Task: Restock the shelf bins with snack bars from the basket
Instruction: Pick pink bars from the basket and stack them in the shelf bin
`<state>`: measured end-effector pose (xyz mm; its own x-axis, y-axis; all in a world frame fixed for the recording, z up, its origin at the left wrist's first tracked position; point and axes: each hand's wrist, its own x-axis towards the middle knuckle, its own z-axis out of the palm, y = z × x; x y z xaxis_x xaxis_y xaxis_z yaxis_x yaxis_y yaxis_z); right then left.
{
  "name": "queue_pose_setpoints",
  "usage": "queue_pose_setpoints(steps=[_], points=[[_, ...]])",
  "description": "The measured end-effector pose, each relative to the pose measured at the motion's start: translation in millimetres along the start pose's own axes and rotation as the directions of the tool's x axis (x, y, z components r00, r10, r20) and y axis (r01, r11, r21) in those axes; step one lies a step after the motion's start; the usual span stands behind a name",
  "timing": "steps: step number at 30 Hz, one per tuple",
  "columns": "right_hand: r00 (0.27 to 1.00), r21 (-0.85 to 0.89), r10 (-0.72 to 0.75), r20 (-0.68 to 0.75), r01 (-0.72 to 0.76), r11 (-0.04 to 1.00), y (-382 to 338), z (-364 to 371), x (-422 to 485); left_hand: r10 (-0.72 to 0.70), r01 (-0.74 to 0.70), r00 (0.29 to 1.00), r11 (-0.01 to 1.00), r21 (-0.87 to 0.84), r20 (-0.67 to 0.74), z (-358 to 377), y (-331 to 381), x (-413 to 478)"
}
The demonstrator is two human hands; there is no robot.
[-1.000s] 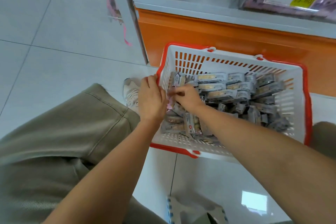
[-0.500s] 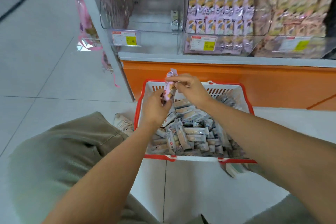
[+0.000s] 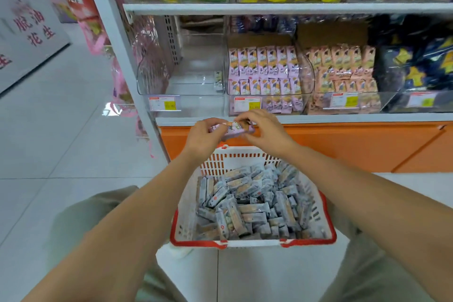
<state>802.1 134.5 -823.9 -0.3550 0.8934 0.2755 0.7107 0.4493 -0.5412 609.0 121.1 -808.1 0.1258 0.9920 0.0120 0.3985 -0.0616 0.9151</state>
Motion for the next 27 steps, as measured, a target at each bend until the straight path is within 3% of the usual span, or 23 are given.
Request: queue_pose_setpoints(steps=[2,5,7,9,12,15,17,21,27], points=[[1.0,0.071,-0.014,-0.025,0.016,0.997,3,-9,7,-0.009,0.005,0.998,0.997,-0.079,-0.062,0,8,12],[0.977,0.159,0.086,-0.193,-0.056,0.986,9,-28,27,-0.008,-0.006,0.989,0.995,-0.101,-0.145,1,20,35],[0.936,0.217,0.172,-0.308,-0.107,0.97,14,-43,45,0.066,-0.053,0.981,0.996,0.077,-0.182,0,24,54],[0.898,0.243,0.254,-0.36,-0.172,0.955,22,-55,66,0.184,-0.116,0.966,0.935,0.334,-0.18,1,25,74],[0.87,0.129,0.349,-0.348,-0.324,0.937,40,-62,96,0.225,-0.132,0.967,0.842,0.523,-0.118,7,24,98],[0.864,-0.051,0.422,-0.273,-0.451,0.891,63,-57,116,0.207,-0.132,0.976,0.797,0.59,-0.062,18,16,109],[0.854,-0.069,0.464,-0.234,-0.491,0.868,71,-49,122,0.232,-0.158,0.972,0.774,0.614,-0.042,24,10,111],[0.873,0.022,0.432,-0.228,-0.439,0.898,67,-33,128,0.28,-0.177,0.958,0.729,0.661,-0.052,30,3,109],[0.923,-0.046,0.371,-0.102,-0.376,0.925,51,-15,140,0.293,-0.197,0.956,0.71,0.676,-0.029,26,1,107]])
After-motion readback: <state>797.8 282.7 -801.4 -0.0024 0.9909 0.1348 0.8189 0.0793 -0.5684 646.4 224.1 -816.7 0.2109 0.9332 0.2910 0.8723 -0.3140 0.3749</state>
